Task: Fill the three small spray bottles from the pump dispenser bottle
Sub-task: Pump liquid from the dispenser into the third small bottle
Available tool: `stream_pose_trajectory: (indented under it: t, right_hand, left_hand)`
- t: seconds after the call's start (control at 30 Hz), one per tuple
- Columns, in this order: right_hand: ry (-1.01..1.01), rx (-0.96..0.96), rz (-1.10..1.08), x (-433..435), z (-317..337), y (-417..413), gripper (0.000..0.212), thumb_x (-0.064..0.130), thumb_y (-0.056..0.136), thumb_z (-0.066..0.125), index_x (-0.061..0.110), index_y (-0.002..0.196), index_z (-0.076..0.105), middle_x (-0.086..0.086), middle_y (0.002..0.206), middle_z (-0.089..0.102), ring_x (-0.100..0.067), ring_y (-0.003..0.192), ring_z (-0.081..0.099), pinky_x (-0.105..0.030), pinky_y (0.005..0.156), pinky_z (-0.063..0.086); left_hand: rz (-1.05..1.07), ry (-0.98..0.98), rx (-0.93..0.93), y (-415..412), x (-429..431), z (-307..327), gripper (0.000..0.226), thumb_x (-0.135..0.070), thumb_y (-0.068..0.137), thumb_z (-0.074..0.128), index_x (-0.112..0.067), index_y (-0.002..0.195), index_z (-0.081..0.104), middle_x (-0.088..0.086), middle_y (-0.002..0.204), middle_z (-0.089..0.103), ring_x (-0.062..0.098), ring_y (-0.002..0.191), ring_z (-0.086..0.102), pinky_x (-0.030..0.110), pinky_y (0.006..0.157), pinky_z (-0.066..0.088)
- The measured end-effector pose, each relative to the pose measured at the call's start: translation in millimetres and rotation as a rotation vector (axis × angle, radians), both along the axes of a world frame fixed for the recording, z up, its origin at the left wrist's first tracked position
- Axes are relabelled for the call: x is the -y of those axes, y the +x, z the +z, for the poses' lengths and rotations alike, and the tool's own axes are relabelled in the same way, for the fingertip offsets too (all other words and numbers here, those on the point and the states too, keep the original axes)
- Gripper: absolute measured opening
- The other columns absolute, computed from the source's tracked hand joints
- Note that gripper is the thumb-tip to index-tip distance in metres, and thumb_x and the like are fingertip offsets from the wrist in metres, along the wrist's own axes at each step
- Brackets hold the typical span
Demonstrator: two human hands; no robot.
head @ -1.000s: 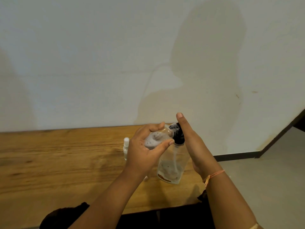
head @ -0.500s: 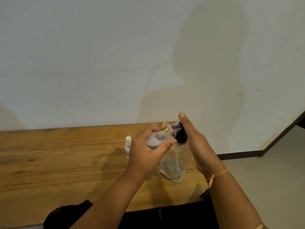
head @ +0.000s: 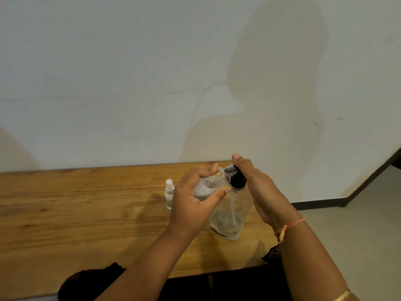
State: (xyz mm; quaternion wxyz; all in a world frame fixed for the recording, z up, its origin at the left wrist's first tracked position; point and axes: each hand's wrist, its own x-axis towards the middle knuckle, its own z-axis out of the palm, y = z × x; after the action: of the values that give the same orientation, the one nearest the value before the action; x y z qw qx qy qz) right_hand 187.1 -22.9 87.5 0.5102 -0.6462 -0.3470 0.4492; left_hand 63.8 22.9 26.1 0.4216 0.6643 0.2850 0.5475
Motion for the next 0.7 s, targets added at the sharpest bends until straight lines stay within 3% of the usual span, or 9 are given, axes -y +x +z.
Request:
stream_pose_trajectory:
  t: [0.13, 0.3, 0.43, 0.57, 0.7]
  right_hand:
    - [0.037, -0.001, -0.024, 3.8, 0.3, -4.0, 0.039, 0.061, 0.086, 0.04, 0.03, 0.077, 0.064, 0.014, 0.082, 0.065, 0.002, 0.082, 0.056, -0.017, 0.067, 0.037]
    - [0.033, -0.014, -0.013, 2.5, 0.9, -1.7, 0.04, 0.063, 0.082, 0.045, 0.029, 0.076, 0.065, 0.013, 0.081, 0.068, 0.0, 0.083, 0.06, -0.019, 0.068, 0.038]
    - [0.032, -0.02, -0.008, -0.1, -0.7, -0.7, 0.03, 0.053, 0.088, 0.048, 0.031, 0.076, 0.065, 0.012, 0.085, 0.067, -0.006, 0.09, 0.06, -0.025, 0.078, 0.042]
    - [0.013, 0.05, 0.001, -2.1, -1.9, -0.7, 0.034, 0.051, 0.091, 0.043, 0.028, 0.075, 0.063, 0.011, 0.085, 0.065, -0.004, 0.088, 0.057, -0.026, 0.08, 0.04]
    - [0.044, 0.039, -0.009, 1.1, -2.5, -1.5, 0.035, 0.054, 0.09, 0.042, 0.03, 0.074, 0.063, 0.014, 0.083, 0.063, 0.002, 0.083, 0.054, -0.018, 0.07, 0.037]
  left_hand:
    - [0.023, 0.04, -0.014, 0.3, -1.4, 5.0, 0.036, -0.037, 0.065, 0.082, -0.041, 0.097, 0.064, -0.023, 0.106, 0.065, 0.003, 0.105, 0.061, 0.023, 0.087, 0.051]
    - [0.027, 0.065, -0.021, 0.9, -3.0, 8.8, 0.037, -0.042, 0.066, 0.074, -0.049, 0.1, 0.061, -0.025, 0.107, 0.063, 0.002, 0.105, 0.061, 0.023, 0.088, 0.051]
    - [0.026, 0.043, -0.022, 0.7, -2.3, 3.1, 0.037, -0.031, 0.066, 0.082, -0.038, 0.097, 0.062, -0.026, 0.106, 0.064, 0.0, 0.105, 0.061, 0.02, 0.087, 0.05]
    - [0.021, 0.019, -0.001, 0.0, -0.5, -2.4, 0.035, -0.03, 0.067, 0.08, -0.036, 0.097, 0.062, -0.023, 0.107, 0.065, 0.002, 0.107, 0.061, 0.023, 0.089, 0.05]
    - [0.022, 0.014, -0.001, 0.0, 1.5, 2.9, 0.034, -0.03, 0.067, 0.078, -0.035, 0.096, 0.062, -0.025, 0.106, 0.065, 0.0, 0.105, 0.061, 0.019, 0.088, 0.05]
